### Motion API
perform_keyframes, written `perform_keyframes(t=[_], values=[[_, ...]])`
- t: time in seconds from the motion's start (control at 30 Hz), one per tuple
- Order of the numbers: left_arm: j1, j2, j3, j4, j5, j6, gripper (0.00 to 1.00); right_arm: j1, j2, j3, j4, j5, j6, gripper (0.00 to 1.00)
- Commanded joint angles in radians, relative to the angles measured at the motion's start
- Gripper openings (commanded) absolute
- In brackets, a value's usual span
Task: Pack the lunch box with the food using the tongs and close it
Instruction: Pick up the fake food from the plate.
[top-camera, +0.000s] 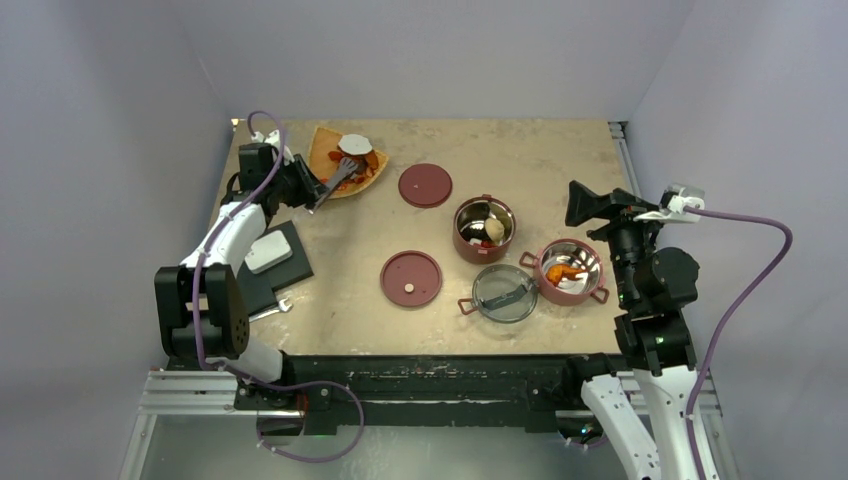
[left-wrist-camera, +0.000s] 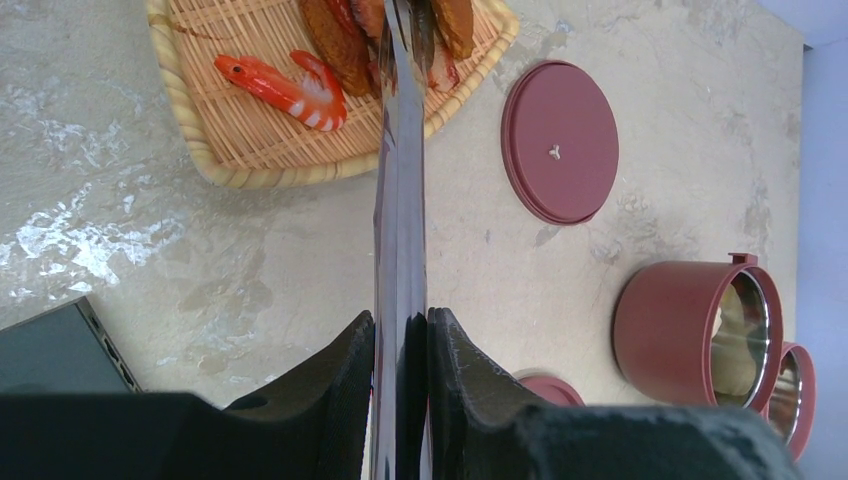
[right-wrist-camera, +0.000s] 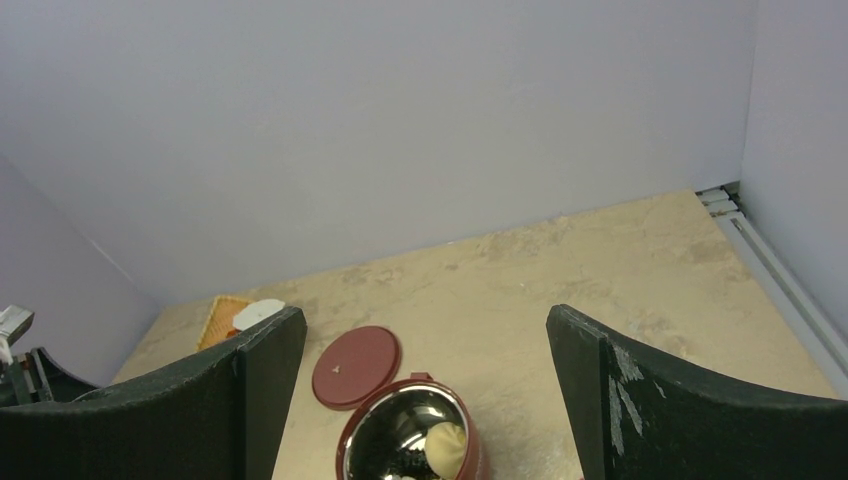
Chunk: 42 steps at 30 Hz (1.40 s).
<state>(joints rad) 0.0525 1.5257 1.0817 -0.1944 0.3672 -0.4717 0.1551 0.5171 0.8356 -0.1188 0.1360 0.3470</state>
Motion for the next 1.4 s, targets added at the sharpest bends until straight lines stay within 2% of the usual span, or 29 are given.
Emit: perform_keyframes(t=[0.0, 0.5, 0.63, 0.9, 1.37], values=[[0.01, 0.012, 0.03, 0.064, 0.032, -0.02, 0.22, 0.0, 0.001, -0.001, 0.036, -0.01, -0.006, 0.94], [0.012, 0.069, 0.047, 0.084, 0.068, -0.045, 0.21, 0.0, 0.003, -0.003, 0.037, -0.01, -0.011, 0.94], [0.013, 0.06, 0.041, 0.084, 0.063, -0.05, 0.13, 0.0, 0.008, -0.004, 0.041, -0.01, -0.011, 0.94], [0.015, -0.021, 0.034, 0.027, -0.004, -0.041, 0.0, 0.0, 0.011, 0.001, 0.043, -0.005, -0.011, 0.94], [0.025, -0.221, -0.058, -0.046, -0.095, -0.018, 0.0, 0.0, -0.001, -0.001, 0.036, 0.008, -0.017, 0.95]])
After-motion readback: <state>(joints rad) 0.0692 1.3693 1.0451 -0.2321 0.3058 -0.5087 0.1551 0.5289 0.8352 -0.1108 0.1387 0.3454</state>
